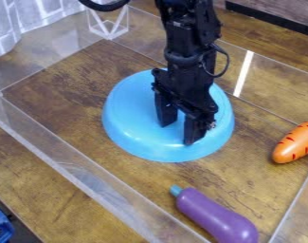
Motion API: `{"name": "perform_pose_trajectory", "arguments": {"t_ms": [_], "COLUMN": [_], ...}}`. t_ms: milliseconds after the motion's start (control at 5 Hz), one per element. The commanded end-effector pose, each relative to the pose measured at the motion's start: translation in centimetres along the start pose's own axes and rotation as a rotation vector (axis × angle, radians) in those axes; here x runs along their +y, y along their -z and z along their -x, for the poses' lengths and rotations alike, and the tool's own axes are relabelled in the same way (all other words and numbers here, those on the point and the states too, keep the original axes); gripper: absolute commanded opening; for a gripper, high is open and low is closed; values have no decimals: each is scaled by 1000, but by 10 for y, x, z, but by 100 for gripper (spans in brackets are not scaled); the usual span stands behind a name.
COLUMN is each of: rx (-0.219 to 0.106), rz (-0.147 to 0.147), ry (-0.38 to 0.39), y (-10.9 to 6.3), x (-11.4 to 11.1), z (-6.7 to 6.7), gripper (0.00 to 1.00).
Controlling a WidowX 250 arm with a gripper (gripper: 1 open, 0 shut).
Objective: Remove the lemon from the blue tray and put it on the table
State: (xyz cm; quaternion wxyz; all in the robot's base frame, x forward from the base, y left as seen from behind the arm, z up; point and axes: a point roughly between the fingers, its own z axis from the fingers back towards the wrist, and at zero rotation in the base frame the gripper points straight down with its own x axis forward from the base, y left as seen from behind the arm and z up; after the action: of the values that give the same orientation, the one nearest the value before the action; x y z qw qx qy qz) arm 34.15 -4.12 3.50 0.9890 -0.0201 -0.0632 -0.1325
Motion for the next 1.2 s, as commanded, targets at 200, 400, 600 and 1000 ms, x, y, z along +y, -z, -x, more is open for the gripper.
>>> {"name": "perform_pose_trajectory", "arguments": {"t_ms": [200, 400, 600, 1000], "rx": [35, 40, 47, 58], "rz": [23, 29, 35, 33], "ry": [-7, -7, -8, 1], "y": [15, 17, 19, 21], "x": [-1, -3, -5, -2], "z": [12, 14, 16, 16], "gripper": [100, 100, 100, 100]}}
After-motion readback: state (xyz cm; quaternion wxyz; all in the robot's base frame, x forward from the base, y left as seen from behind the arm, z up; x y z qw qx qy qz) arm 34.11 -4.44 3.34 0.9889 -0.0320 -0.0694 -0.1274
